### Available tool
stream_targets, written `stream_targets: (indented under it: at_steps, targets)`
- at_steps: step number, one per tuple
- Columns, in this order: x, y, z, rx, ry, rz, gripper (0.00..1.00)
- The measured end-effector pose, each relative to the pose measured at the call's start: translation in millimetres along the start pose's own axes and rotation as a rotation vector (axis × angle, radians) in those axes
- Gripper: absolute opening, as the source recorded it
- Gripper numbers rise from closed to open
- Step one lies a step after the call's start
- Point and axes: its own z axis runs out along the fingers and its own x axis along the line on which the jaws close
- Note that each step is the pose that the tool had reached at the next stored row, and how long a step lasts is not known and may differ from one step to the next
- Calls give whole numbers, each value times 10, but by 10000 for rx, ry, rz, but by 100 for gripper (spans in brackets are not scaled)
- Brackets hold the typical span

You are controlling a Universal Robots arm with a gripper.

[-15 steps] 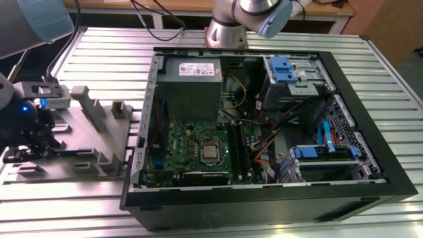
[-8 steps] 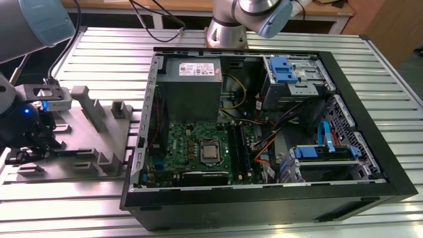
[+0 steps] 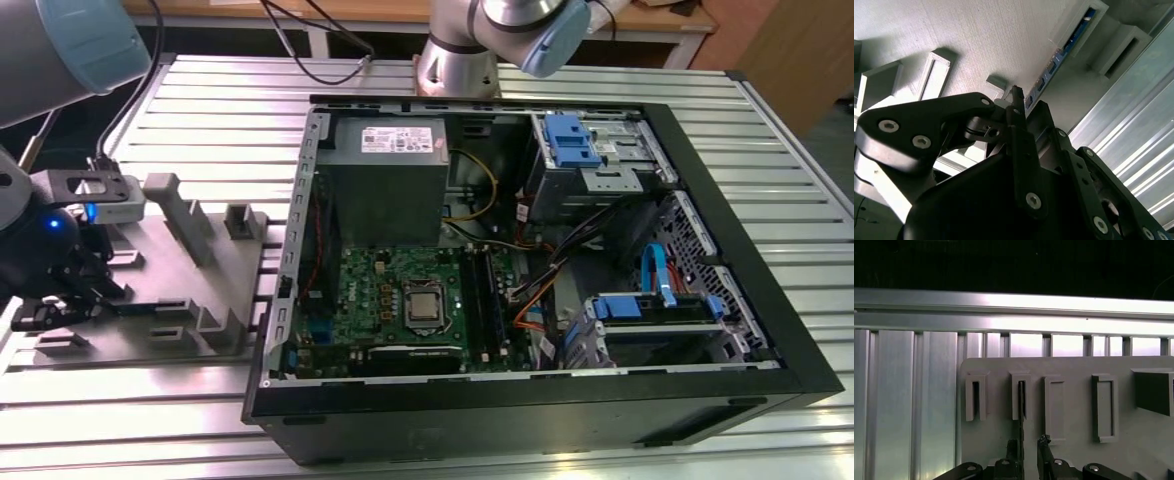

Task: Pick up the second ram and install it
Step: 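Pick up the second ram and move it above second insertion slot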

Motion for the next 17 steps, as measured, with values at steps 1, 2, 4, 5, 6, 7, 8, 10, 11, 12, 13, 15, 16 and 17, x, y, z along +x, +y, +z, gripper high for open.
stream_targets:
  at_steps: [1,2,4,5,6,7,8,10,11,12,13,15,16,17]
  targets:
    - [0,0,0,-1,0,0,27]
    - [0,0,0,-1,0,0,27]
    - [0,0,0,-1,-1,1,27]
    - [0,0,-1,-1,-1,1,27]
    - [0,0,0,-1,-2,0,25]
    - [0,0,0,-1,-3,0,25]
    - [0,0,-1,-1,-3,0,18]
    - [0,0,0,-1,-4,0,18]
    - [0,1,0,-1,-5,1,18]
    - [0,0,0,-1,-5,0,18]
    - [0,0,0,-1,-6,0,18]
    - [0,0,0,-1,-7,1,17]
    - [0,0,0,-1,-7,0,17]
    - [0,0,0,-1,-8,0,10]
